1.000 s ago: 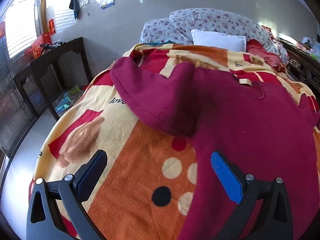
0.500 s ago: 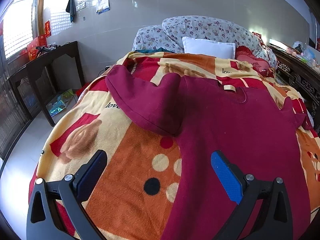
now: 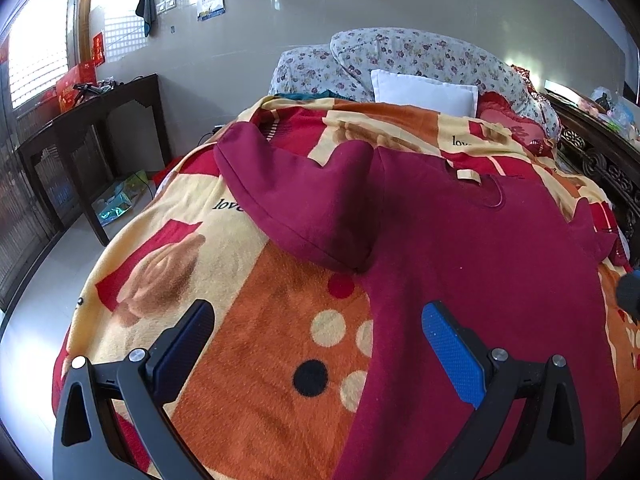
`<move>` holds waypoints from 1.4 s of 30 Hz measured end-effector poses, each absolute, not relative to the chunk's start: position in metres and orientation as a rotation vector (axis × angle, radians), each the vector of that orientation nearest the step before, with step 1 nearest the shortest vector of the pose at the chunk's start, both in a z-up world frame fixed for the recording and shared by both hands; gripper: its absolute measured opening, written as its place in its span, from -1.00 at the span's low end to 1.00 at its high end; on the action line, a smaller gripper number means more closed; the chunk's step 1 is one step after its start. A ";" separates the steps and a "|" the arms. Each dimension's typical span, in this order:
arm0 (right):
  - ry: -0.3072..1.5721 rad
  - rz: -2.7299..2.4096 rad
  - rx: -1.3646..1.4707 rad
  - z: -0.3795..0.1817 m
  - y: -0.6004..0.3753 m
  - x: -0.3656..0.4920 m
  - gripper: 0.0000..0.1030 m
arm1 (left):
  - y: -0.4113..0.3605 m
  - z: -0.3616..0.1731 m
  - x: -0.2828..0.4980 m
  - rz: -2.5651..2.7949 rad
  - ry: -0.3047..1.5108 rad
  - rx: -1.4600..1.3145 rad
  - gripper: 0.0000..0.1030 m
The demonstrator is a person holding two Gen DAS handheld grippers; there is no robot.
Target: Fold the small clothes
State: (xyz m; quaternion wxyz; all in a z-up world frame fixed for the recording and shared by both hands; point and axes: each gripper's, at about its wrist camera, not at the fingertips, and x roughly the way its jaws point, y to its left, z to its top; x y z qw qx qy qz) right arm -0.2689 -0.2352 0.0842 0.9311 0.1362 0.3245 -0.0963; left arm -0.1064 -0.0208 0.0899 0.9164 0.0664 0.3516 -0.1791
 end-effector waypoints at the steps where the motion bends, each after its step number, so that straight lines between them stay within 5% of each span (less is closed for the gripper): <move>1: 0.671 -0.202 0.276 0.080 -0.235 -0.264 1.00 | -0.022 0.087 -0.104 -0.365 0.731 0.139 1.00; 42: 0.723 -0.332 0.280 0.040 -0.275 -0.247 1.00 | -0.080 0.067 -0.099 -0.461 0.775 0.181 1.00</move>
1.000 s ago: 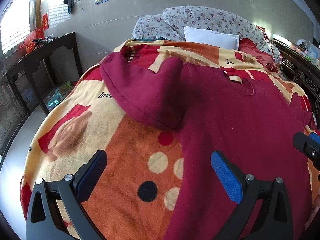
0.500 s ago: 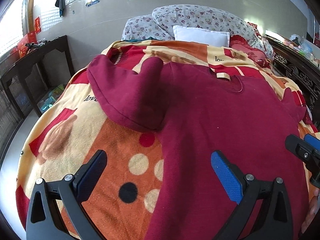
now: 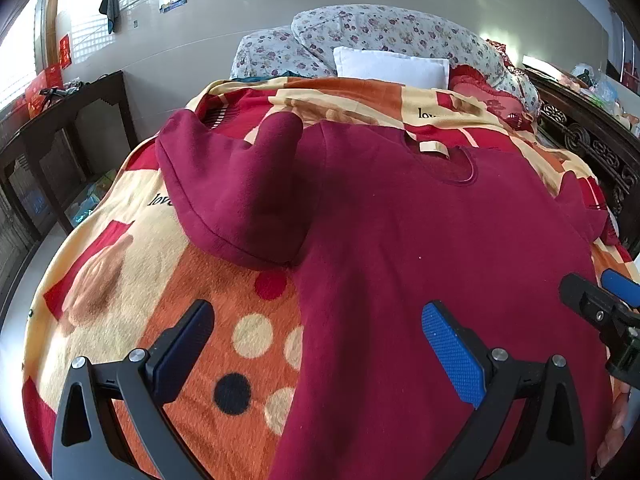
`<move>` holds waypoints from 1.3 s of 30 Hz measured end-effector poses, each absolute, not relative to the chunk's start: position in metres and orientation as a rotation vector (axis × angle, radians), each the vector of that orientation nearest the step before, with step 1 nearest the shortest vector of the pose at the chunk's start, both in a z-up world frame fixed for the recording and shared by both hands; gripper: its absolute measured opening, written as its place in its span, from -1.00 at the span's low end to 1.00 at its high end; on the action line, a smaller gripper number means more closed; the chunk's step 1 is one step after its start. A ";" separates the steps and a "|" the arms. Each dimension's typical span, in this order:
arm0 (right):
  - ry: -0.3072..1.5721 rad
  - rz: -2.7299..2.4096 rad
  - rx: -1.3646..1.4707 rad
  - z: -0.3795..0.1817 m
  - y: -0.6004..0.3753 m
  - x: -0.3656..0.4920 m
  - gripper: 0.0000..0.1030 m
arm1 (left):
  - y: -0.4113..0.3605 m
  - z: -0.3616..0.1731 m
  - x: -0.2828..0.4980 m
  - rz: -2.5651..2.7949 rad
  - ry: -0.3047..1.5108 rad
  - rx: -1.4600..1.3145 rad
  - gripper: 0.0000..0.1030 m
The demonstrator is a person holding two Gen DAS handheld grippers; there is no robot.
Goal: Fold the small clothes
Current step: 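Move the left tool toward the sweatshirt sleeve nearest it, then grasp the sleeve cuff with the left tool and lift it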
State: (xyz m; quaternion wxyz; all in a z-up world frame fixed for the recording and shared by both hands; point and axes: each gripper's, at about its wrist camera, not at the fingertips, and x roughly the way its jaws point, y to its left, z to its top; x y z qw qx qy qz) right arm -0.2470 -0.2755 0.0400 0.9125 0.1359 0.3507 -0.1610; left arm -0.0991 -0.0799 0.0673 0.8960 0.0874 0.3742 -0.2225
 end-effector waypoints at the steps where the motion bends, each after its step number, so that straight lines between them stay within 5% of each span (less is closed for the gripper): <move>1: 0.724 -0.332 0.278 0.039 -0.276 -0.246 1.00 | -0.081 0.067 -0.098 -0.461 0.777 0.181 1.00; 27: 0.742 -0.327 0.278 0.019 -0.287 -0.216 1.00 | -0.089 0.059 -0.068 -0.457 0.808 0.168 1.00; 39: 0.732 -0.282 0.288 0.017 -0.284 -0.199 1.00 | -0.016 0.084 0.022 -0.294 0.720 0.118 1.00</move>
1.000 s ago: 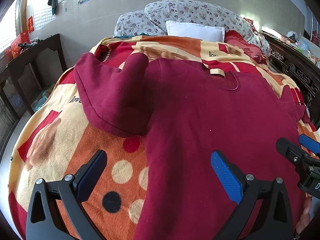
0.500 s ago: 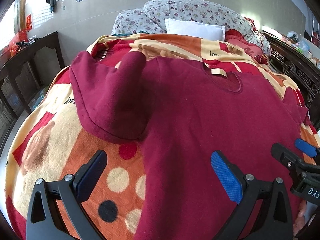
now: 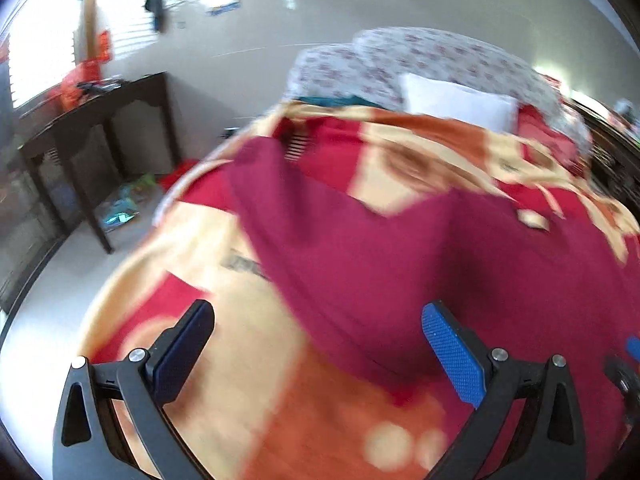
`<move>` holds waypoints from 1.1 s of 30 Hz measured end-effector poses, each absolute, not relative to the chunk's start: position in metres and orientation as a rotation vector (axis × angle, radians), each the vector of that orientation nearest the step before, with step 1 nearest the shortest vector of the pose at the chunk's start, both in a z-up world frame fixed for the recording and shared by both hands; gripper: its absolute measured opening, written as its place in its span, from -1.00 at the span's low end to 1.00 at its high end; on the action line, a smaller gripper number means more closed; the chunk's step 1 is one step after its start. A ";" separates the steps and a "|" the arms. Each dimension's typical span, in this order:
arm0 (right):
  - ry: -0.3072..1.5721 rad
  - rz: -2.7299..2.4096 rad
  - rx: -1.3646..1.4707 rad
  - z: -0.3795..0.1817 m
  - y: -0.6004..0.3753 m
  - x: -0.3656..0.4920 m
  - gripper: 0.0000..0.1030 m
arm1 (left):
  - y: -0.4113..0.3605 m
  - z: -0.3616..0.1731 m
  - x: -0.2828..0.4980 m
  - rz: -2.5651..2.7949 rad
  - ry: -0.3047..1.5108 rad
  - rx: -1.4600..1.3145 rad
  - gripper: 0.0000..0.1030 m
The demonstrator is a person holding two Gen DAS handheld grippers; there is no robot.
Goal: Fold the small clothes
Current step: 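Grasp the sleeve cuff with the left tool and lift it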
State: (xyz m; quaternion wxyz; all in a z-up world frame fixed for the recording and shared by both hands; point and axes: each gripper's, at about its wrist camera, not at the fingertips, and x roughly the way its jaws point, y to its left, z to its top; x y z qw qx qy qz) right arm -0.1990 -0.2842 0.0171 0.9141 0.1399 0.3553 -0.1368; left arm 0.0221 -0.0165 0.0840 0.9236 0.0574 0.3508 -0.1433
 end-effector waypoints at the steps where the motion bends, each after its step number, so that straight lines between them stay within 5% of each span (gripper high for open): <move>1: 0.734 -0.277 0.286 0.016 -0.283 -0.197 1.00 | -0.009 0.083 0.040 -0.272 0.731 0.105 1.00; 14: 0.774 -0.223 0.274 0.001 -0.275 -0.183 1.00 | 0.043 0.036 0.215 -0.092 0.883 -0.199 0.94; 20: 0.792 -0.209 0.270 -0.005 -0.272 -0.178 1.00 | 0.041 0.022 0.239 -0.157 0.934 -0.303 0.32; 24: 0.808 -0.203 0.268 -0.008 -0.271 -0.177 1.00 | 0.031 0.028 0.240 -0.245 0.931 -0.307 -0.85; 33: 0.763 -0.192 0.298 0.009 -0.273 -0.191 1.00 | 0.076 0.122 0.180 -0.181 0.767 -0.215 -0.88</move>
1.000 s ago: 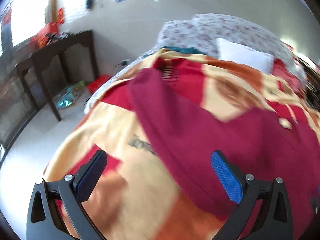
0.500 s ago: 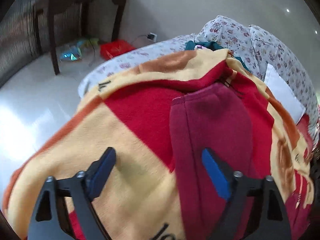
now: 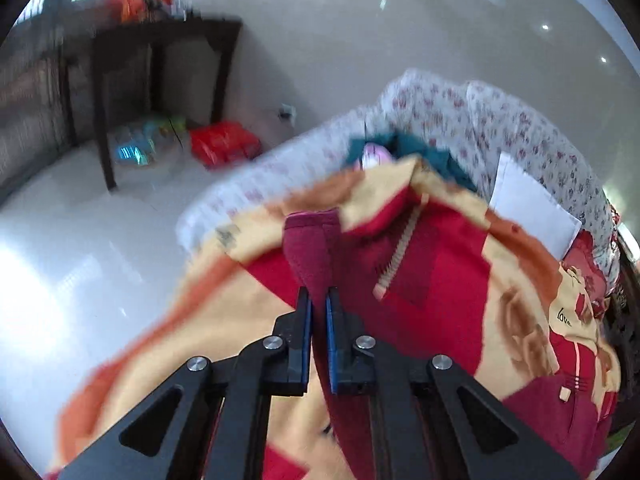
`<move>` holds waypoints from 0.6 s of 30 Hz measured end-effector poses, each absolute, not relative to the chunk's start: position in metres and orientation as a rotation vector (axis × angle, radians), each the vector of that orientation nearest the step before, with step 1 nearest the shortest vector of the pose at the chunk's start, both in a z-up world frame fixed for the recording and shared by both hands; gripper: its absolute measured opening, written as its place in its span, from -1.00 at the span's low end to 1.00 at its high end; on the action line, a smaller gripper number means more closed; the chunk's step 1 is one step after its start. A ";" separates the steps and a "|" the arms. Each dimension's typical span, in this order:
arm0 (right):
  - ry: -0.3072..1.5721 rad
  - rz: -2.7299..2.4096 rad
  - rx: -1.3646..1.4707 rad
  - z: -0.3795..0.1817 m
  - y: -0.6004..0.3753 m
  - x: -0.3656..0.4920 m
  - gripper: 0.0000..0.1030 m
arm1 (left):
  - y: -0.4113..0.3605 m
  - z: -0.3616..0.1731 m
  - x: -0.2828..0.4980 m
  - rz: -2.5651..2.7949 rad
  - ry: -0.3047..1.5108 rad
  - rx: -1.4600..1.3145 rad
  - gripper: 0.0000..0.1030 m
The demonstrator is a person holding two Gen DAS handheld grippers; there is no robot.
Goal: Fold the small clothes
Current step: 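Grasp the sleeve cuff with the left tool and lift it, then fold the held sleeve across the sweatshirt body and open the left tool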
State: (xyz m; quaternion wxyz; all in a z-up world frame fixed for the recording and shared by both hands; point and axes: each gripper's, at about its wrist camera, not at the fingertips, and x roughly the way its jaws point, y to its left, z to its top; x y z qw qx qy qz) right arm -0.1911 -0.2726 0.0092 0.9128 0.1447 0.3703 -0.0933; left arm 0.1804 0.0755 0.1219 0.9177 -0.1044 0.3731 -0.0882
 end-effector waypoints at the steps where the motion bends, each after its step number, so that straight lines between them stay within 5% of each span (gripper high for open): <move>1: 0.758 -0.194 0.306 0.011 -0.274 -0.193 1.00 | 0.077 0.136 0.169 -0.192 0.747 -0.202 -0.88; 10: 0.692 -0.225 0.360 0.037 -0.299 -0.223 1.00 | 0.011 0.247 0.033 -0.474 0.559 -0.077 -0.88; 18: 0.644 -0.348 0.410 0.053 -0.355 -0.262 1.00 | -0.147 0.228 -0.066 -0.857 0.566 0.057 -0.88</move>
